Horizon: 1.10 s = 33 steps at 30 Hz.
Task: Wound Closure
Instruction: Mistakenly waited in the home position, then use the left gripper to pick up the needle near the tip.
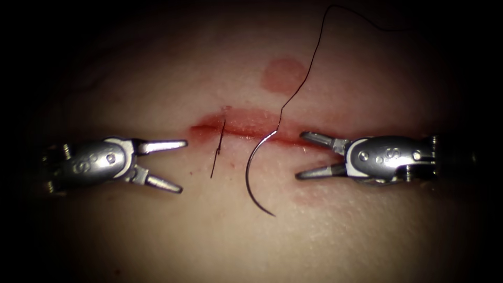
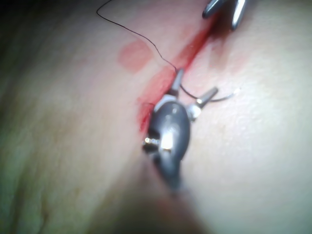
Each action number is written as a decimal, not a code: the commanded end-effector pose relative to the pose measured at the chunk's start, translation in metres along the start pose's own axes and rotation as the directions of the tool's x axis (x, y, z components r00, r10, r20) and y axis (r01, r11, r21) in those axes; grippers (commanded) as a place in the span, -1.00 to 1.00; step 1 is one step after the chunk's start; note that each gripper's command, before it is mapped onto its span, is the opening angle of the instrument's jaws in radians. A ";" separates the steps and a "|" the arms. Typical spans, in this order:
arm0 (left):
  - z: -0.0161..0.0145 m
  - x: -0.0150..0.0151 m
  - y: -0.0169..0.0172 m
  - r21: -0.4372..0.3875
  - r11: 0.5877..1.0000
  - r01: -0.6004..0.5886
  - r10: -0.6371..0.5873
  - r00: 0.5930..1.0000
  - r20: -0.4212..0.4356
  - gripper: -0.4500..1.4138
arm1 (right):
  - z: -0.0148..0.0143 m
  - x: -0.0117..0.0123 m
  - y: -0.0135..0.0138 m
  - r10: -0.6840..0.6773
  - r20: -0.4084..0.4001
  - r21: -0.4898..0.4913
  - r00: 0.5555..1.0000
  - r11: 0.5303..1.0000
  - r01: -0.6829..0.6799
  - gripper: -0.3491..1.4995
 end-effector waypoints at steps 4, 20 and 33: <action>0.0006 -0.0006 0.0000 -0.002 1.000 0.001 -0.001 1.000 -0.001 0.14 | 0.0008 -0.0003 -0.0004 0.001 -0.001 0.003 1.000 1.000 -0.001 0.82; 0.0005 0.0009 0.0014 0.067 0.997 0.048 -0.044 0.997 -0.057 -0.03 | 0.0000 -0.0002 0.0005 0.015 0.038 -0.044 0.999 0.999 -0.014 0.81; 0.0013 0.0044 0.0009 0.000 0.964 0.266 -0.255 0.923 -0.289 -0.27 | -0.0003 0.0002 0.0003 0.168 -0.103 -0.132 0.980 0.975 -0.181 0.93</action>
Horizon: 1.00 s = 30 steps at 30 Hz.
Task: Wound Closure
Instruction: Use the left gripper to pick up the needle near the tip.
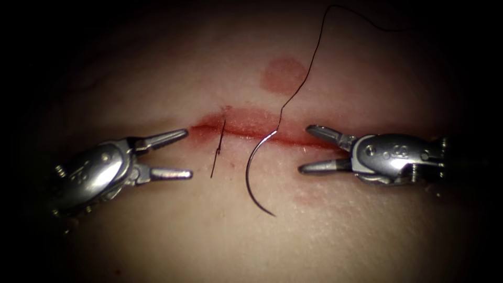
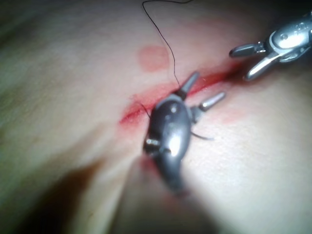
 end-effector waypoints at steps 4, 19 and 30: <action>0.0008 -0.0011 -0.0005 0.002 1.000 0.011 -0.011 1.000 -0.009 -0.35 | -0.0004 -0.0014 -0.0005 -0.047 -0.025 0.005 0.999 0.999 0.047 0.62; 0.0026 -0.0023 -0.0023 -0.031 0.999 -0.031 0.033 0.999 0.041 -0.28 | -0.0051 0.0007 -0.0008 -0.055 -0.019 0.056 0.998 0.997 0.056 0.59; 0.0048 -0.0042 -0.0009 -0.097 0.993 -0.060 0.074 0.987 0.144 -0.27 | -0.0053 0.0024 -0.0005 -0.178 0.032 0.013 0.984 0.984 0.177 0.86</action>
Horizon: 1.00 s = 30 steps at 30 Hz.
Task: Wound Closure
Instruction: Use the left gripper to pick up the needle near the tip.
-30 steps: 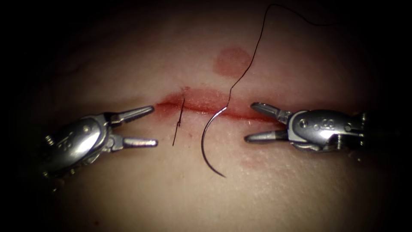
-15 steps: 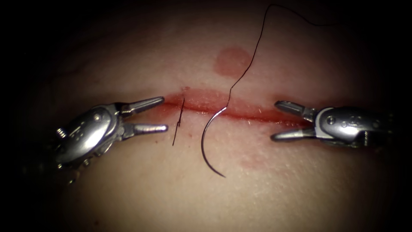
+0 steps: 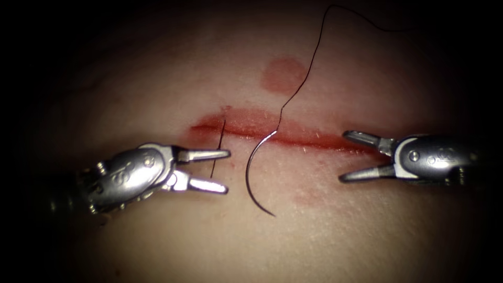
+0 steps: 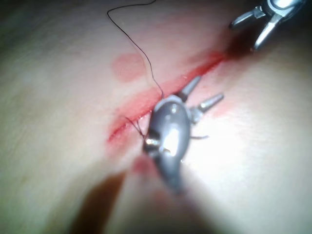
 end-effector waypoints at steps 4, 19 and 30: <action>0.0007 -0.0004 0.0000 0.006 1.000 0.002 -0.002 1.000 0.002 -0.26 | 0.0006 0.0007 0.0004 -0.031 0.010 -0.057 0.999 0.998 0.031 0.97; 0.0028 0.0009 0.0004 -0.043 0.997 -0.061 0.064 0.993 0.095 -0.26 | 0.0000 0.0003 0.0000 -0.061 0.053 0.053 0.997 0.997 0.058 0.73; 0.0043 0.0010 -0.0005 -0.149 0.980 -0.128 0.166 0.947 0.275 -0.25 | 0.0004 -0.0005 -0.0004 -0.069 0.073 0.071 0.995 0.995 0.064 0.81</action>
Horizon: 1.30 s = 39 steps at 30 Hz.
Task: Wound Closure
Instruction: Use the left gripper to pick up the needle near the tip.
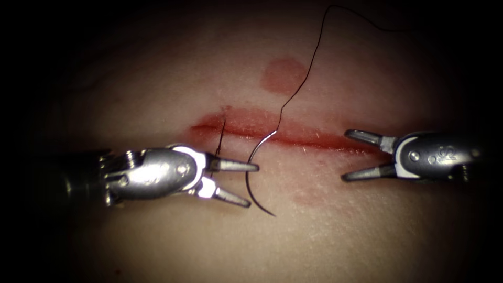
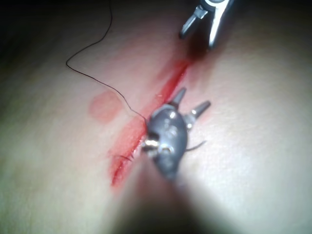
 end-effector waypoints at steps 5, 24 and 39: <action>0.0007 -0.0010 -0.0001 -0.006 1.000 -0.004 0.004 1.000 0.014 -0.25 | 0.0007 -0.0003 -0.0005 0.001 0.003 0.007 1.000 1.000 -0.001 0.81; 0.0045 -0.0043 -0.0013 -0.108 0.994 -0.030 0.064 0.944 0.324 -0.28 | 0.0009 -0.0005 -0.0010 -0.003 0.003 0.007 1.000 1.000 0.003 0.77; 0.0066 -0.0070 -0.0001 -0.129 0.991 -0.036 0.087 0.905 0.416 -0.38 | 0.0009 -0.0006 -0.0011 -0.005 0.005 0.013 1.000 1.000 0.005 0.68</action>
